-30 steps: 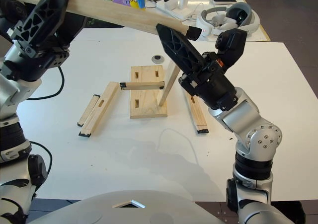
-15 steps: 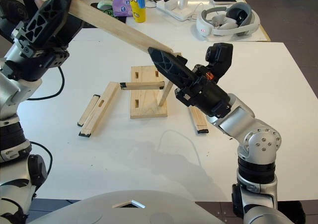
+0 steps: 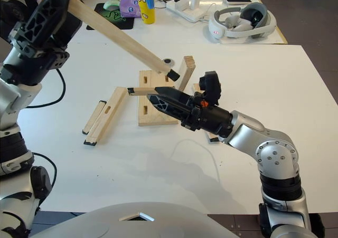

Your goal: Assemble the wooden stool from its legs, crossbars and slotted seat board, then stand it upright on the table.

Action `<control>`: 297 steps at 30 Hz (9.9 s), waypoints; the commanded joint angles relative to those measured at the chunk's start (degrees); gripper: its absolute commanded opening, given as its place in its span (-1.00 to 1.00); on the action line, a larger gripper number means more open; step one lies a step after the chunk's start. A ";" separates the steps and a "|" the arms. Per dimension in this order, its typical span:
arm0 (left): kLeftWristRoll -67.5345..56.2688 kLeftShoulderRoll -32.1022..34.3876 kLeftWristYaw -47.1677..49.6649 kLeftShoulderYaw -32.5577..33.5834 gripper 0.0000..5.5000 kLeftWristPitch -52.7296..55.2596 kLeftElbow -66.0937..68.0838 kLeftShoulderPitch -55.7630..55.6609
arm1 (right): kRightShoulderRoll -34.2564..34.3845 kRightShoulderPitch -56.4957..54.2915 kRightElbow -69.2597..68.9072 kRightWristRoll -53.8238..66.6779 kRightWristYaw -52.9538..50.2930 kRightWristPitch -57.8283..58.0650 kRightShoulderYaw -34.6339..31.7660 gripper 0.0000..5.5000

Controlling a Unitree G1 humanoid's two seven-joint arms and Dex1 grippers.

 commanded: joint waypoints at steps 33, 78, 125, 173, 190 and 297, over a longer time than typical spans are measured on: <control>69.49 8.84 -21.96 -11.50 -0.25 -28.89 10.36 5.12 | 6.38 4.37 22.15 -69.44 3.83 -18.69 19.15 -1.00; 70.79 -0.88 -29.71 -19.10 -0.25 -24.28 -4.46 11.82 | 22.20 0.09 30.00 -72.85 0.68 -19.36 13.75 -1.00; 76.99 10.21 -37.87 -22.70 -0.25 -20.57 -2.31 4.55 | 21.17 0.62 32.24 -77.60 0.37 -16.48 17.14 -1.00; 86.90 5.62 -37.01 -35.14 -0.25 -20.77 3.34 -0.45 | 22.53 1.73 26.63 -75.12 1.23 -17.02 17.65 -1.00; 85.78 5.80 -37.85 -34.73 -0.25 -19.48 3.89 -1.18 | 27.38 -5.61 9.88 -74.69 -6.22 -19.28 14.66 -1.00; 83.56 -1.93 -36.61 -29.86 -0.25 -20.51 8.80 -0.57 | 21.32 2.23 24.53 -86.30 -7.18 -12.60 13.74 -1.00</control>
